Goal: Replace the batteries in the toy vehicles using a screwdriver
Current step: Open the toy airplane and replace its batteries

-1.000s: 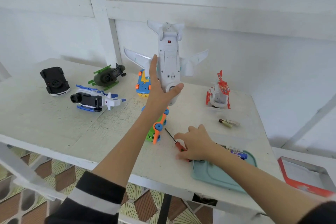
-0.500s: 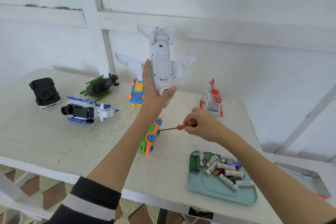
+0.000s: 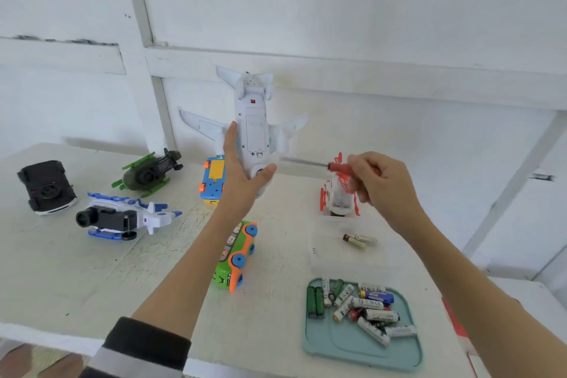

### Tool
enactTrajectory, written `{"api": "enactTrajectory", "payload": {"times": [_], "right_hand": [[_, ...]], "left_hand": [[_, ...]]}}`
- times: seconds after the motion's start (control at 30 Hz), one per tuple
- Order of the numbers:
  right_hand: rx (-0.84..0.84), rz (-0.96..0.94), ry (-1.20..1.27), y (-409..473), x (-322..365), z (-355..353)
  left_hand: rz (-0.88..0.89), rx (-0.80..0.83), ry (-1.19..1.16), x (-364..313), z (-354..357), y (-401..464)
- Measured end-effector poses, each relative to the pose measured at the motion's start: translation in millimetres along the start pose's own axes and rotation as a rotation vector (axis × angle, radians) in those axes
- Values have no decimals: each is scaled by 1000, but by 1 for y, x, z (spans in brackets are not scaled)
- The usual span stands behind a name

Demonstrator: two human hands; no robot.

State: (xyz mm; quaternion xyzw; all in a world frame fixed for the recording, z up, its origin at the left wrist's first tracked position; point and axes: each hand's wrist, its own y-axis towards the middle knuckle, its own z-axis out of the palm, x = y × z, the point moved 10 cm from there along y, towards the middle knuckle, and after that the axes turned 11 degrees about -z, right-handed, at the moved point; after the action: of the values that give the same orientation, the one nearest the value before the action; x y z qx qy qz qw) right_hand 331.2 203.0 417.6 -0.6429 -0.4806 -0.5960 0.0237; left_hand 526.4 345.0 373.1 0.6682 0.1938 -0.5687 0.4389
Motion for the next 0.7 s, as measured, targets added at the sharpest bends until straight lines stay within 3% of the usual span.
{"api": "enactTrajectory", "payload": {"times": [0.1,0.33,0.7], "right_hand": [[-98,-15,55,2,6,-9],[28,-70,-30,5,9,20],[3,-99,-149,12,5,22]], "left_hand": [[-57,42,20,9,7,-1],[-71,110,12,12,25,-10],[-58,111,26,14,31,-9]]}}
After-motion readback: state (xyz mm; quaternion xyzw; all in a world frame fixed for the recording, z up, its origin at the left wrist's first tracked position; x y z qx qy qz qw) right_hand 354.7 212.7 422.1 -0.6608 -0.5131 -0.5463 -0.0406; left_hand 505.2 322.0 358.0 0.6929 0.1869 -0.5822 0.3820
